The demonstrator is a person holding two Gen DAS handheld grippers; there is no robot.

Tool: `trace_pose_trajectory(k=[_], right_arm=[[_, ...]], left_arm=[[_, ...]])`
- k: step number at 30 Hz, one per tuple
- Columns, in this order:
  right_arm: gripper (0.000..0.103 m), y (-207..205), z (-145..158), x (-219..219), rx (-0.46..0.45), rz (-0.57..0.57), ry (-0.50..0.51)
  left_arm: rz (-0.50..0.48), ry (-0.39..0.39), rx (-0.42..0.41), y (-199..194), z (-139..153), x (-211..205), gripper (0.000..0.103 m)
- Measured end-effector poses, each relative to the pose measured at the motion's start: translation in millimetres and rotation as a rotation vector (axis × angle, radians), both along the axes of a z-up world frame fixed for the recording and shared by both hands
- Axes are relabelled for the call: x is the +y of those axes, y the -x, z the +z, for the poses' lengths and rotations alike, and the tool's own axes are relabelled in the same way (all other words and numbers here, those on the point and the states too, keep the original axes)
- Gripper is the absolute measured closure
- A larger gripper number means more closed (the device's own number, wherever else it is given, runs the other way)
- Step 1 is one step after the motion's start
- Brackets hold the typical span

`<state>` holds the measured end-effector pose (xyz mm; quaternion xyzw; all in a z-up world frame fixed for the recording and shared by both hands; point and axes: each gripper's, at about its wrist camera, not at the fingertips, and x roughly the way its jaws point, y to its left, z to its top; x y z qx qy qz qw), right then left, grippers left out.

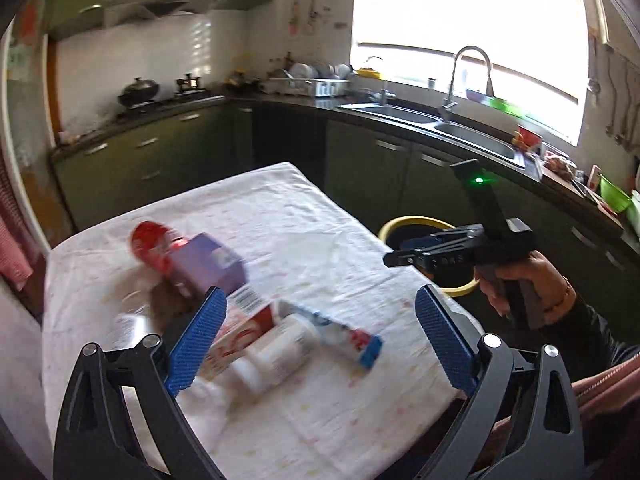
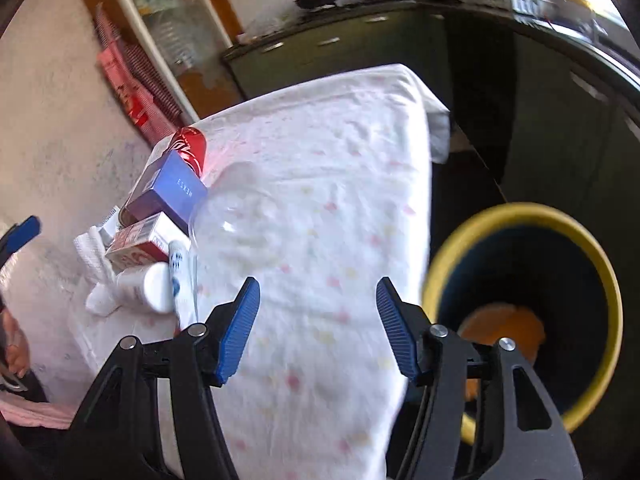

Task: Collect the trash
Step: 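Grasp the clear plastic cup rim with the right gripper, then carry the plastic cup over the bin and release it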

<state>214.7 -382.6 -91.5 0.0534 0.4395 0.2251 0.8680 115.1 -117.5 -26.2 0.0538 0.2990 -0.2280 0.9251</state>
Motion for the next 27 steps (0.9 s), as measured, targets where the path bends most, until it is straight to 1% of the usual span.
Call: trace_pose_trajectory(k=[3, 5, 7, 10, 13, 15, 17, 20, 23, 25, 27], right_arm=[[0.045, -26, -4, 25, -0.024, 0.042, 0.007], [0.046, -36, -8, 37, -0.018, 0.058, 0.004], [0.05, -46, -13, 47, 0.003, 0.076, -0.015], [0.058, -54, -16, 57, 0.022, 0.092, -0.041], [0.07, -60, -18, 61, 0.036, 0.085, -0.063], [0.093, -62, -18, 61, 0.042, 0.079, -0.069], [0.099, -62, -17, 59, 0.044, 0.062, -0.073], [0.099, -61, -11, 55, 0.043, 0.049, -0.1], [0.099, -50, 1, 47, 0.032, 0.03, -0.116], [0.099, -41, 9, 37, 0.023, 0.005, -0.112], [0.099, -30, 19, 19, 0.021, -0.039, -0.113]], left_arm=[[0.038, 0.004, -0.022, 13, -2, 27, 0.008], [0.046, 0.014, -0.029, 15, 0, 40, 0.008], [0.057, 0.024, -0.033, 15, -1, 49, 0.008], [0.062, 0.039, -0.021, 10, -4, 48, 0.008], [0.064, 0.047, -0.01, 8, -8, 50, 0.008], [0.072, 0.048, -0.005, 6, -10, 50, 0.008], [0.077, 0.052, 0.005, 5, -13, 52, 0.008], [0.081, 0.053, 0.008, 7, -15, 50, 0.008], [0.078, 0.046, 0.004, 10, -14, 48, 0.008], [0.075, 0.042, -0.003, 11, -13, 46, 0.008], [0.072, 0.036, -0.012, 13, -12, 44, 0.008]])
